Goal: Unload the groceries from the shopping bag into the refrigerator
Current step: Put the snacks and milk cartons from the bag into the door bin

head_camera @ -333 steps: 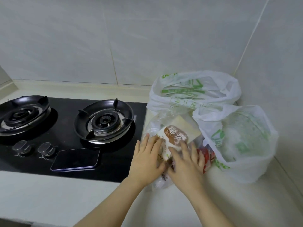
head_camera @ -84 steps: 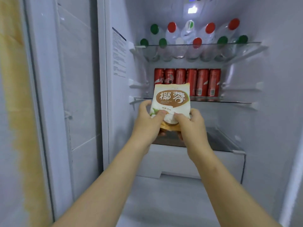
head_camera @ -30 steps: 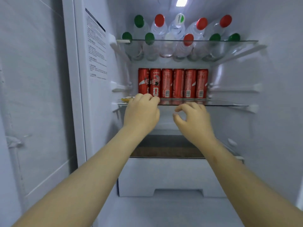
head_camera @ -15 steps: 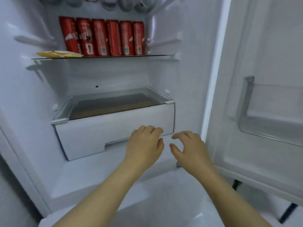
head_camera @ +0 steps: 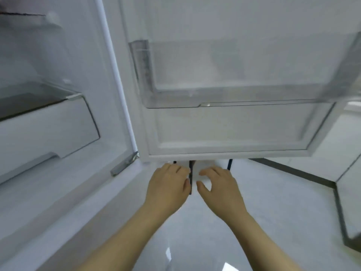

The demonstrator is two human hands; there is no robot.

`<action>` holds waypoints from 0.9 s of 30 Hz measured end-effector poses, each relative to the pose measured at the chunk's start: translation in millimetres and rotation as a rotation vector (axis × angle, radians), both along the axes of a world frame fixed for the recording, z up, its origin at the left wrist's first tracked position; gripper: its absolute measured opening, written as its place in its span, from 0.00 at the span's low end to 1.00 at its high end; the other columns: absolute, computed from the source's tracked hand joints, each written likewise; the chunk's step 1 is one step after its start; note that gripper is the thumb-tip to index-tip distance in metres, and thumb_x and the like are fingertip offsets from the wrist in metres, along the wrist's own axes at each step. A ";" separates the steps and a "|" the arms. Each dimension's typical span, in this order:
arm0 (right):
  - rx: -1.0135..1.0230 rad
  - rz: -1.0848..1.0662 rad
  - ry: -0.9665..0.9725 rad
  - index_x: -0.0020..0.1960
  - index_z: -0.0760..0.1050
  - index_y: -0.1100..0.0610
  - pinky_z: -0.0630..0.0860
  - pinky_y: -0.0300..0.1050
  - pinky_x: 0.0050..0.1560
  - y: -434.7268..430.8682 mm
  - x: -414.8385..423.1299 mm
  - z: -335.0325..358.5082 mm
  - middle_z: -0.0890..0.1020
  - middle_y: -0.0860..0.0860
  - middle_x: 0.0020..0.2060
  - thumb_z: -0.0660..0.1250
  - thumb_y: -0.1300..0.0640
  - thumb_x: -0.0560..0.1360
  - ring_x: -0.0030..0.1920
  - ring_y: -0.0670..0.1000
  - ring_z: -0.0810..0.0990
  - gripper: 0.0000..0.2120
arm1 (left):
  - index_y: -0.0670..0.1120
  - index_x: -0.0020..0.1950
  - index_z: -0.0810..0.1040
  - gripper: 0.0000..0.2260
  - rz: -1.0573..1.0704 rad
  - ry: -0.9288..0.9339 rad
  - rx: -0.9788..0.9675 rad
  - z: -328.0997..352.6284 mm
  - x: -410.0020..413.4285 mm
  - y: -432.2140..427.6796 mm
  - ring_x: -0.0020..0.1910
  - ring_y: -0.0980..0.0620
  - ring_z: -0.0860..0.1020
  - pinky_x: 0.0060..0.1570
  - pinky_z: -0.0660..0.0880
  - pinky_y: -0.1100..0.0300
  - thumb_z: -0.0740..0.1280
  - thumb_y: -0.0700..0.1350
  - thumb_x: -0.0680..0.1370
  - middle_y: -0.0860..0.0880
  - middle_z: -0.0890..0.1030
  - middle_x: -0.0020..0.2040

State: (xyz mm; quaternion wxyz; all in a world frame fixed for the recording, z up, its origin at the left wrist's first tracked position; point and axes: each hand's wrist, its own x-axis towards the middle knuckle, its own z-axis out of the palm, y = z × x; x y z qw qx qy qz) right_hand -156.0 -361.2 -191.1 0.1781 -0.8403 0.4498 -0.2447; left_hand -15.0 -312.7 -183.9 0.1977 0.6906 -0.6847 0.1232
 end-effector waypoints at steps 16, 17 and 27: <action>0.149 -0.829 -0.026 0.63 0.71 0.48 0.64 0.38 0.62 43.9 -268.2 -37.7 0.73 0.43 0.62 0.58 0.48 0.78 0.64 0.44 0.67 0.15 | 0.49 0.39 0.82 0.06 -0.775 -0.013 0.127 -44.0 -274.0 -72.0 0.30 0.52 0.78 0.27 0.74 0.60 0.68 0.46 0.65 0.54 0.81 0.34; 0.154 -0.868 -0.028 0.64 0.71 0.48 0.64 0.38 0.63 49.2 -288.0 -38.0 0.72 0.43 0.62 0.58 0.48 0.78 0.64 0.44 0.66 0.15 | 0.49 0.39 0.81 0.06 -0.814 -0.014 0.116 -43.2 -296.7 -71.9 0.30 0.52 0.78 0.27 0.73 0.60 0.69 0.46 0.64 0.53 0.81 0.33; 0.191 -1.195 0.001 0.64 0.71 0.49 0.64 0.39 0.64 124.5 -479.9 -36.6 0.72 0.43 0.63 0.58 0.49 0.79 0.64 0.45 0.67 0.15 | 0.50 0.41 0.82 0.06 -1.144 0.020 0.096 -60.7 -529.9 -35.4 0.34 0.52 0.79 0.31 0.76 0.60 0.73 0.46 0.66 0.54 0.81 0.35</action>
